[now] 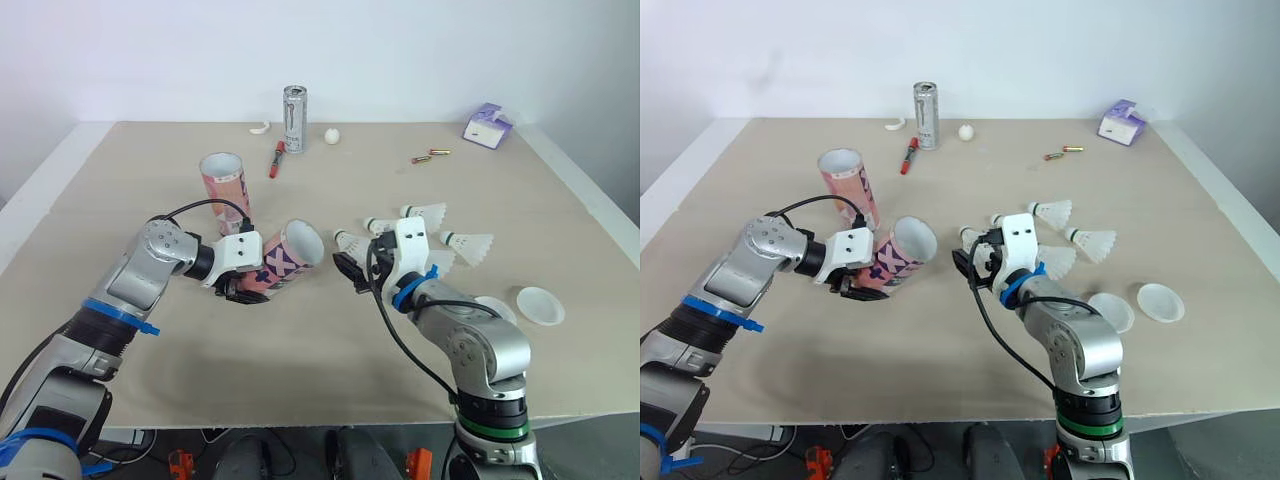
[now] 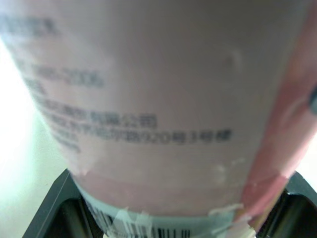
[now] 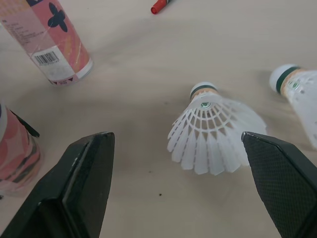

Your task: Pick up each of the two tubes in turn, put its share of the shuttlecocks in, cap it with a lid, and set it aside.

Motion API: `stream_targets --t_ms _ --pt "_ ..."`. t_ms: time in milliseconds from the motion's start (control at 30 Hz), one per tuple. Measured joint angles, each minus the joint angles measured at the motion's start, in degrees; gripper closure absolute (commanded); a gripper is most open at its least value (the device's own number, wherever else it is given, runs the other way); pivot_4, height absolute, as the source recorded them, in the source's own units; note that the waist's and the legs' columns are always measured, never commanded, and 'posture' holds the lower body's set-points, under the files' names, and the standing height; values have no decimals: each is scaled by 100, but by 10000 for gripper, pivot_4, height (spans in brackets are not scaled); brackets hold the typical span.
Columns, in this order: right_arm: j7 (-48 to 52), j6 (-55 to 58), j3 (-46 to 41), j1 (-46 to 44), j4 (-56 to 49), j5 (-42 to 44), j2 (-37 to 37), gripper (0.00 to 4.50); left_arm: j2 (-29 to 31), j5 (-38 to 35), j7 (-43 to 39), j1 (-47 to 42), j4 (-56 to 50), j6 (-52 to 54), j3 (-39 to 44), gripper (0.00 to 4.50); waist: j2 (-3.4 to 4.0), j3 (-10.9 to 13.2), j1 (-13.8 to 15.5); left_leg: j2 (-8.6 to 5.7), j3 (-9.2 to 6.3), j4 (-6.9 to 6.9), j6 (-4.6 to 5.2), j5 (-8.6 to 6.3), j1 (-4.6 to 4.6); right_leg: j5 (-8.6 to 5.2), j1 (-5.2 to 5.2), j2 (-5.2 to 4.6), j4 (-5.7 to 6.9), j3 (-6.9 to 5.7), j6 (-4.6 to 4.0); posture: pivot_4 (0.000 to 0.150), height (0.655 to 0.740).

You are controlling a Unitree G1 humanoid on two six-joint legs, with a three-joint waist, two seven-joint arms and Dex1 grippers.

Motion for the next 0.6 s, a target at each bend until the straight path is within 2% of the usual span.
stream_targets --t_ms 300,567,600 --pt "-132 -74 -70 -360 735 45 380 1052 -10 1 28 22 -47 32 9 13068 0 0 -1 -1 0 0 0 0 -1 1 0 -1 0 0 0 1500 7400" --pt "-446 -85 -763 -1058 1743 242 911 1052 -27 -7 100 106 -138 119 60 13068 0 0 -4 -1 1 -1 0 0 -1 6 0 -4 -1 1 -2 1500 7400" --pt "-476 -82 -815 -1101 1788 271 927 3329 -27 -7 104 113 -157 124 60 13068 0 0 -5 -2 1 -1 0 0 -1 9 0 -6 -1 1 -6 1500 7400"
